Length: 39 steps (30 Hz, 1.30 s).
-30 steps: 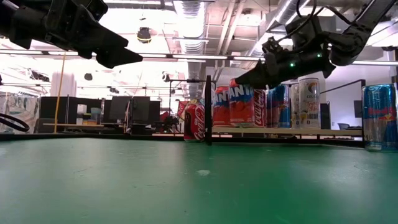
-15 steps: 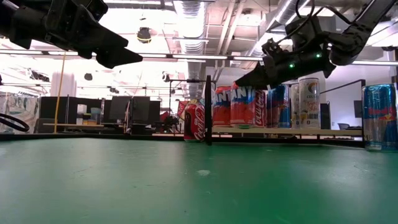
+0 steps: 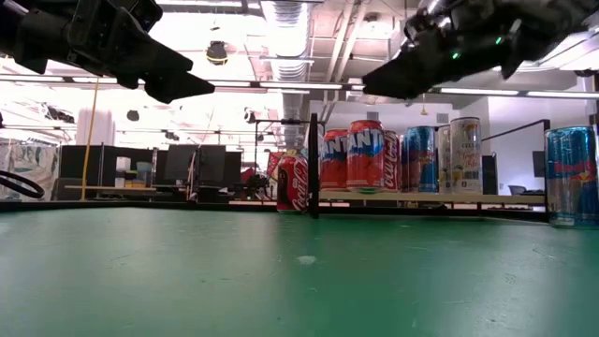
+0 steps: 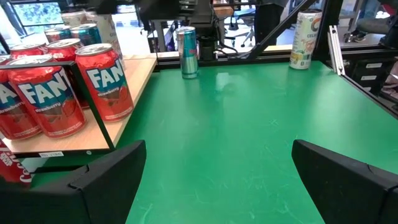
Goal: Place canned beverage on shelf
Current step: Put the red soda can on the shelf aligned with the other red soda cans
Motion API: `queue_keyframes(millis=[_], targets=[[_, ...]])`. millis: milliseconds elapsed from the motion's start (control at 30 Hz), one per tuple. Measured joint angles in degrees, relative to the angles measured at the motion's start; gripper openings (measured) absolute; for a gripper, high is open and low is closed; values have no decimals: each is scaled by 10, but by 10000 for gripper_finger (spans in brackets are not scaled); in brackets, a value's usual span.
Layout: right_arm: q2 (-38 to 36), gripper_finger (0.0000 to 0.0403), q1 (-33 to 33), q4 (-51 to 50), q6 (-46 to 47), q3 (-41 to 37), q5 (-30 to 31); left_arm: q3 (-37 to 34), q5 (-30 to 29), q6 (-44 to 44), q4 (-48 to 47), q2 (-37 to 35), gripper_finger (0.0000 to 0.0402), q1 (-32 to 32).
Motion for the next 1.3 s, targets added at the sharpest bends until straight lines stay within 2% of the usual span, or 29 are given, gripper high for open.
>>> queue_keyframes(millis=[33, 100, 200, 300, 400, 433, 500, 767, 1033, 1300], targets=[[-10, 329, 21, -44, -1, 8, 11, 0, 0, 0, 0, 0, 388, 0], [-22, 299, 68, -119, 10, 23, 75, 0, 0, 0, 0, 0, 388, 0], [-26, 240, 137, -189, 40, 30, 227, 0, 0, 0, 0, 0, 388, 0], [-8, 160, 179, -211, 84, 30, 373, 0, 0, 3, 0, 0, 388, 0], [26, 64, 186, -210, 116, 30, 454, 0, 0, 3, 0, 0, 388, 0], [35, 34, 184, -207, 118, 30, 464, 0, 0, 2, 0, 0, 388, 0], [50, 18, 174, -203, 129, 30, 466, 0, 0, 0, -2, 0, 388, 0], [109, 16, 129, -185, 171, 30, 489, 0, 1, -2, -14, 0, 388, 0], [164, 16, 105, -112, 158, 30, 441, 0, 0, -2, -17, 0, 388, 0], [196, 16, 87, -80, 151, 30, 429, 0, 0, -3, -17, 0, 388, 0]])
